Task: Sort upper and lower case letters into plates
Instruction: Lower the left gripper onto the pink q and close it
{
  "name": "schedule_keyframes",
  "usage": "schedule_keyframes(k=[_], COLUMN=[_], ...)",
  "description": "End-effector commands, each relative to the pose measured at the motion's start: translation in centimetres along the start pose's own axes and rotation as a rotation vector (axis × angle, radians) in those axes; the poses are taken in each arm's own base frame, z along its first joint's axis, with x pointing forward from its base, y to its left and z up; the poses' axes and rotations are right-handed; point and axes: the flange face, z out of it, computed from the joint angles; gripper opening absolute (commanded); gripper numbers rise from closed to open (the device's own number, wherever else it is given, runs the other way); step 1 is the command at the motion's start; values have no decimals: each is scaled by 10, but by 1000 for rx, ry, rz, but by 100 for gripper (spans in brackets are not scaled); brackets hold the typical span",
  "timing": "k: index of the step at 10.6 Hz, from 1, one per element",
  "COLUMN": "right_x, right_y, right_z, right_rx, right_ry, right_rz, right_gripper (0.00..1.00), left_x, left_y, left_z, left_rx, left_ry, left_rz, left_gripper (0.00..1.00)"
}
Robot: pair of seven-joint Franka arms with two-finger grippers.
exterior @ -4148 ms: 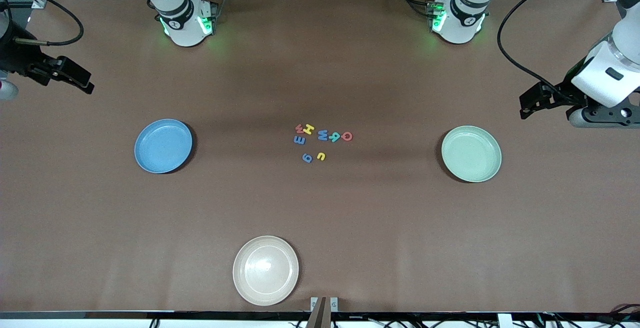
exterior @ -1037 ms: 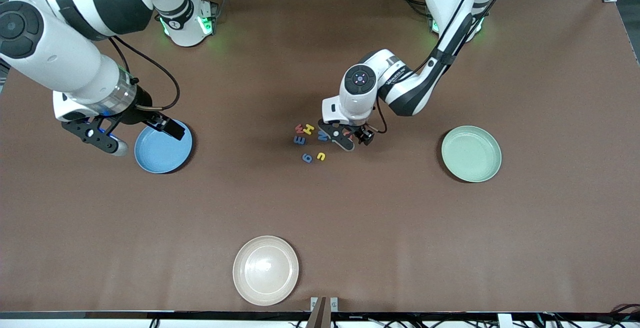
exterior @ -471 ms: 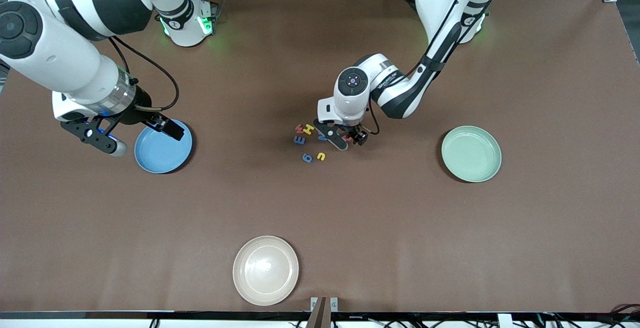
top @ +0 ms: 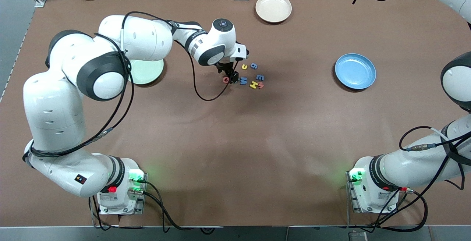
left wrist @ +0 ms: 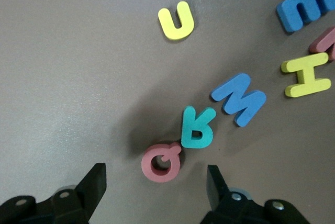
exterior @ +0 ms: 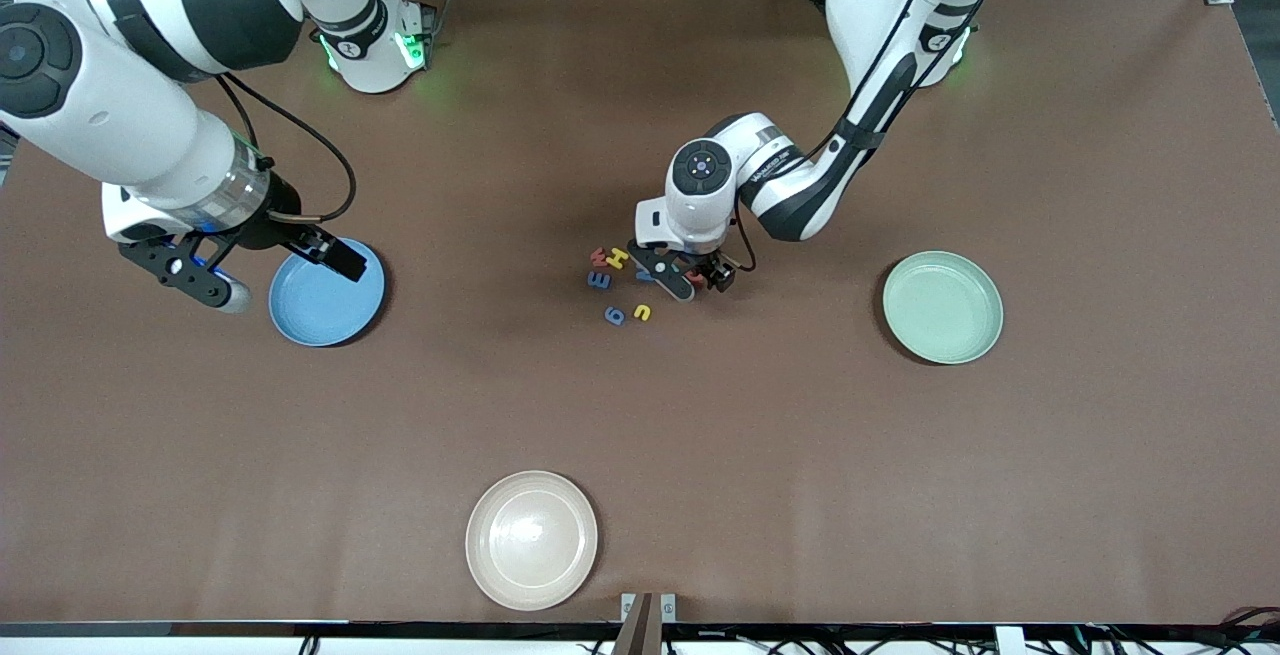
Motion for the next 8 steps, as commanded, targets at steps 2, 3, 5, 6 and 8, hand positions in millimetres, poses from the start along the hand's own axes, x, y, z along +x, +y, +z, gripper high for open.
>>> schedule_keyframes(k=[2,3,5,6,8], right_x=[1,1,1,1,-1], right_y=[0,0,1,1,-1], right_z=[-3,-2,-3,-3,-3], right_rx=[16,15,16,15,16], right_ry=[-4,-5,-4,-5,-4], right_rz=[18,18,19,18,16], right_gripper=[100,100,100,100,100], left_x=[-4,-5,-5,-6,-7], left_y=[5,9,9,10,13], left_z=[6,8,13,14,17], left_rx=[45,55,65,65,65], left_ry=[4,3,-1,-3,-9], left_rz=[-9,-9,-9,-10,-5], left_gripper=[83,83,83,83,78])
